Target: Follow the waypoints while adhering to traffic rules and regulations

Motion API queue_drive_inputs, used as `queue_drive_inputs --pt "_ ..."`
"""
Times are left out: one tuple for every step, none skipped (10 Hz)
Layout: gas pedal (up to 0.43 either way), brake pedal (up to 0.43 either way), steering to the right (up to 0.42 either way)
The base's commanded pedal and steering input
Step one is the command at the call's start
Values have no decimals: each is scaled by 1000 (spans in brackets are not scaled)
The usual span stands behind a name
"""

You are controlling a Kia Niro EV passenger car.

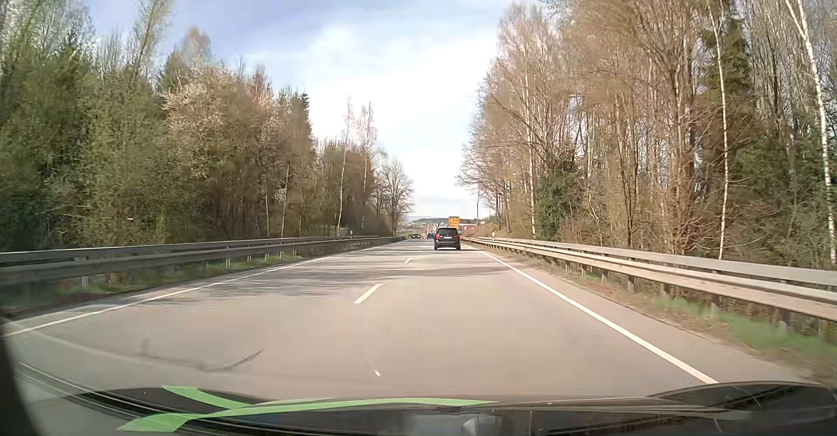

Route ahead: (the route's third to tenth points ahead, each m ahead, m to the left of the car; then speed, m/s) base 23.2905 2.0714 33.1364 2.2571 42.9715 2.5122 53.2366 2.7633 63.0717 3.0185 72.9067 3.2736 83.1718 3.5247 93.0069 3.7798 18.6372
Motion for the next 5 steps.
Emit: queue_drive_inputs --pt "110 0 1" --pt "110 0 1" --pt "110 0 1" --pt "118 0 0" --pt "118 0 0"
